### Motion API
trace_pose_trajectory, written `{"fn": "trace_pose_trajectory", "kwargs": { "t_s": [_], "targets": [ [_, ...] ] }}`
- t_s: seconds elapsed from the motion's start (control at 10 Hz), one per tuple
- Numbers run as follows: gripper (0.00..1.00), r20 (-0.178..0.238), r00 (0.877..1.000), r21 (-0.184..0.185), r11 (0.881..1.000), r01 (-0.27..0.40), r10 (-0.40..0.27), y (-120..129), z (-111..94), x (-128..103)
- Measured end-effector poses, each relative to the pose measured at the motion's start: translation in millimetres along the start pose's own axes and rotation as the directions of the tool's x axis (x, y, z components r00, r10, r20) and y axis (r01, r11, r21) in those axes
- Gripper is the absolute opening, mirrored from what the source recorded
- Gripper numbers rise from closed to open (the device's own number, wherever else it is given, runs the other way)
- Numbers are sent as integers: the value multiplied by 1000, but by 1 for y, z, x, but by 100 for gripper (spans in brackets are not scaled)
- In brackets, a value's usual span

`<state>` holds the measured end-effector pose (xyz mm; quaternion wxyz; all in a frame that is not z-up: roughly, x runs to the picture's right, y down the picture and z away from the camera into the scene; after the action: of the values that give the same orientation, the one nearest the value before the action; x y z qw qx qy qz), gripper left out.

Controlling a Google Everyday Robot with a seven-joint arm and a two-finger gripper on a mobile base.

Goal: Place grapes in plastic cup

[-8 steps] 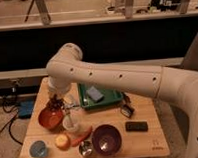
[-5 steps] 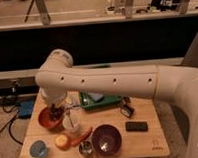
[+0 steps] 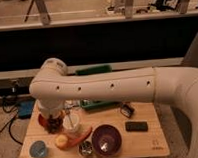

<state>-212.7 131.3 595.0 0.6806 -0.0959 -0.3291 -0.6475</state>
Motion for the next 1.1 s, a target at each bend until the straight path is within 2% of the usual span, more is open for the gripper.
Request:
{"fn": "trace_pose_trajectory", "kwargs": {
  "t_s": [0.4,0.8,1.1],
  "targets": [
    [0,87,993,42,996,76,-79,-15,13,-20],
    [0,189,969,90,986,144,-159,-27,25,-42],
    [0,231,952,111,978,179,-201,-34,31,-61]
  ]
}}
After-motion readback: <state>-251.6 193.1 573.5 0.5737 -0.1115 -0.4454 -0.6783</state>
